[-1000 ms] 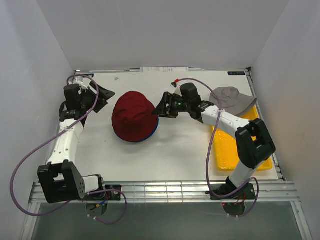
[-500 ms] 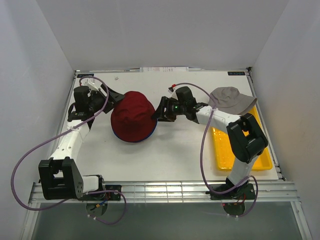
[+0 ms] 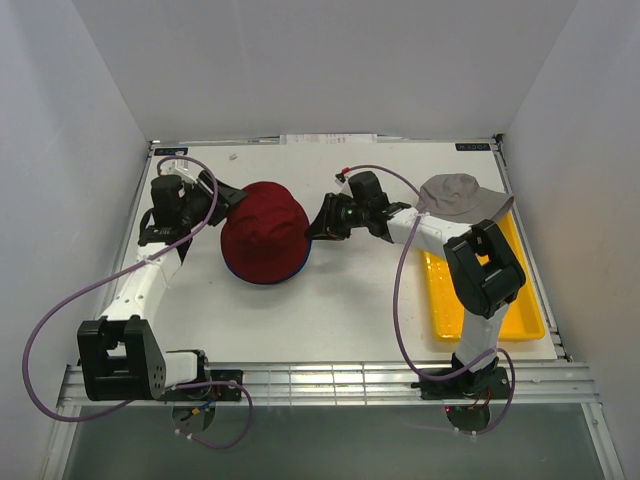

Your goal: Stack the hats

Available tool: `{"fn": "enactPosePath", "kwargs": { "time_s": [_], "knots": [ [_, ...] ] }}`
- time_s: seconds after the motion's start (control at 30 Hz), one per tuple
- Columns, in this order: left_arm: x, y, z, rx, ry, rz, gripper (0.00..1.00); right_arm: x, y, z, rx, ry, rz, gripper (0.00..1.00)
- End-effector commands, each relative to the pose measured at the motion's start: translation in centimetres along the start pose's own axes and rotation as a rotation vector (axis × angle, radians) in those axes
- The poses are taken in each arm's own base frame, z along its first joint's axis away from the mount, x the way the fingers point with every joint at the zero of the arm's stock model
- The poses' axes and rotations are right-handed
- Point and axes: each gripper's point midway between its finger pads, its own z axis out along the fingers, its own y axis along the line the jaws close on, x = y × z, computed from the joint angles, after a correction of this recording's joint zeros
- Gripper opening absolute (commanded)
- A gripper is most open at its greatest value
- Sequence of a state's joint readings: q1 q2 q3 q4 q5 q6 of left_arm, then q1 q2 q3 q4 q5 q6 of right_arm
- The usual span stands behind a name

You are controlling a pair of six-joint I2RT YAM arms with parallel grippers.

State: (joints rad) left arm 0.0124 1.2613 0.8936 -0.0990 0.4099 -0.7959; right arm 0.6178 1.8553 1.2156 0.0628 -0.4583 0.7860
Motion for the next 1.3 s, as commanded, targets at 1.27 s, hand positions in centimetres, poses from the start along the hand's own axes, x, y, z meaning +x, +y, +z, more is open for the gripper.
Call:
{"fn": "enactPosePath", "kwargs": {
  "time_s": [1.27],
  "knots": [
    [-4.2, -7.0, -6.4, 0.054, -0.094, 0.164, 0.82, -9.8, -8.3, -22.8, 0.371, -0.457, 0.079, 0.55]
  ]
}}
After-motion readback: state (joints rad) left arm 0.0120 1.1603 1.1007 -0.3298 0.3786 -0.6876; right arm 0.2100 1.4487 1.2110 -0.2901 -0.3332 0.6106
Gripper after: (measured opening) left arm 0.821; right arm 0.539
